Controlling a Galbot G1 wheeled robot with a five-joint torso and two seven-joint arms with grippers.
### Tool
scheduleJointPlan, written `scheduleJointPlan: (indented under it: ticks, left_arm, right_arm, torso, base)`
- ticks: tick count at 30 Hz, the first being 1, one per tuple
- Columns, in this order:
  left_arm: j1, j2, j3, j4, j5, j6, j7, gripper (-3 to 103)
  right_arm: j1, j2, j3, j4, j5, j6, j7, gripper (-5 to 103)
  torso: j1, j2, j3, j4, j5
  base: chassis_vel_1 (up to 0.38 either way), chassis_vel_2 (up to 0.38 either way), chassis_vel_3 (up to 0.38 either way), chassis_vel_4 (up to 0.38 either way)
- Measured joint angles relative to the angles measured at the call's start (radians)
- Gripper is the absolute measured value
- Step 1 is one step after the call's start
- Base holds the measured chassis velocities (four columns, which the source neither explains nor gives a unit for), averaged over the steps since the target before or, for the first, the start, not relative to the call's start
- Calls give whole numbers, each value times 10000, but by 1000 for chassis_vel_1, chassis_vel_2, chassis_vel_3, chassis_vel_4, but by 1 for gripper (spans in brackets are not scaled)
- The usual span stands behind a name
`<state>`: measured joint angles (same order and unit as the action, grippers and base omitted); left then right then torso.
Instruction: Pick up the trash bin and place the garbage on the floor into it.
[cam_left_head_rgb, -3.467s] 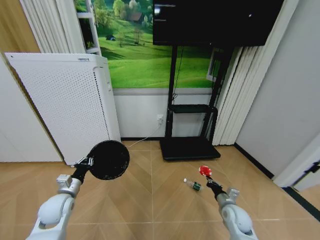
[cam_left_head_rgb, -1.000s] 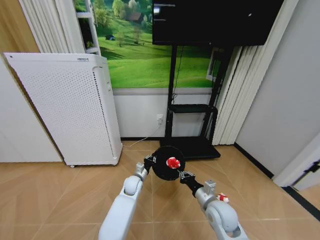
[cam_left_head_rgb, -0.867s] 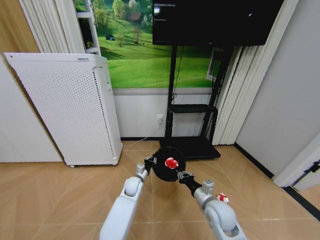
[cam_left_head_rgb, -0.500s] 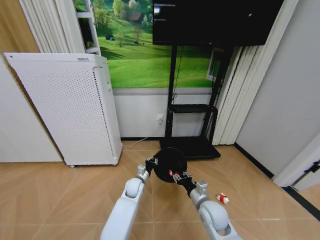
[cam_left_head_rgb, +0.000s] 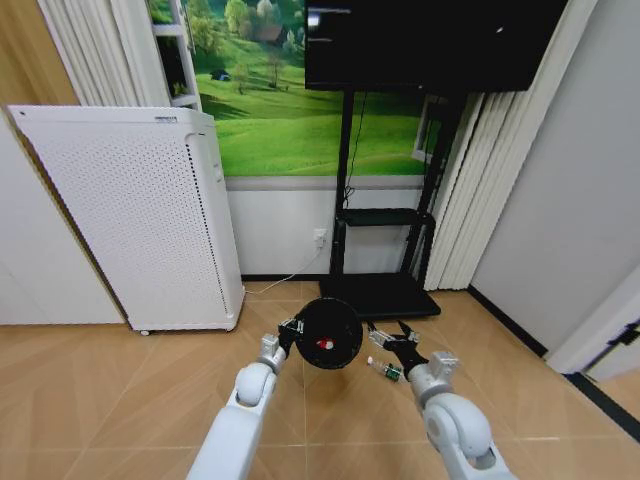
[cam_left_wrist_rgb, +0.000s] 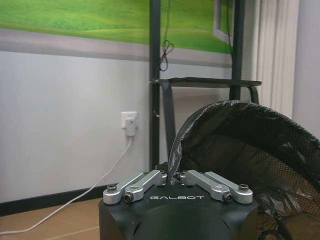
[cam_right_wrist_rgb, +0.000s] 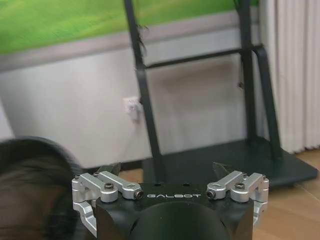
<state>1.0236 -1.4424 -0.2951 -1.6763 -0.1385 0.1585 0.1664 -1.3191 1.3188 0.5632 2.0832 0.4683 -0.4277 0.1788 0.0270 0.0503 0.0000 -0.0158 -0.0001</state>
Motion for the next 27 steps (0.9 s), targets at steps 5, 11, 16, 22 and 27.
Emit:
scheduleJointPlan:
  ticks: [5,11,16,22,27]
  left_arm:
    - [661,328,-443,-842,-62,43,11,3]
    - [1511,609,-1121,-1769,-64,34,160,3]
    - [1661,772,-1467,-2075,-137,4,244,3]
    - [1543,814,-1472,-2127,-252,-6,268,3]
    - [1531,852,-1505,-2160,-294,-17,276,3]
  right_arm:
    - [196,91,99,-778,-54,19,57,100]
    - [333,163,81,-1686,-701,169,-467,100]
    - [314,248,-26,-2060,-1155,242,-838,100]
    - [265,261,15,-2133,-1172,264,-629,100]
    - [245,253,42,-2132,-1232,360,-674,100]
  torso:
    - [0,0,-1,2,0]
    - [0,0,0,3,1]
    - [0,0,-1,2,0]
    - [-1,0,0,0,0]
    - [-1,0,-1,1,0]
  base:
    - [0,0,0,0]
    - [0,0,0,0]
    - [0,0,0,0]
    - [-27,16,33,-30]
    - [-81,65,82,-96]
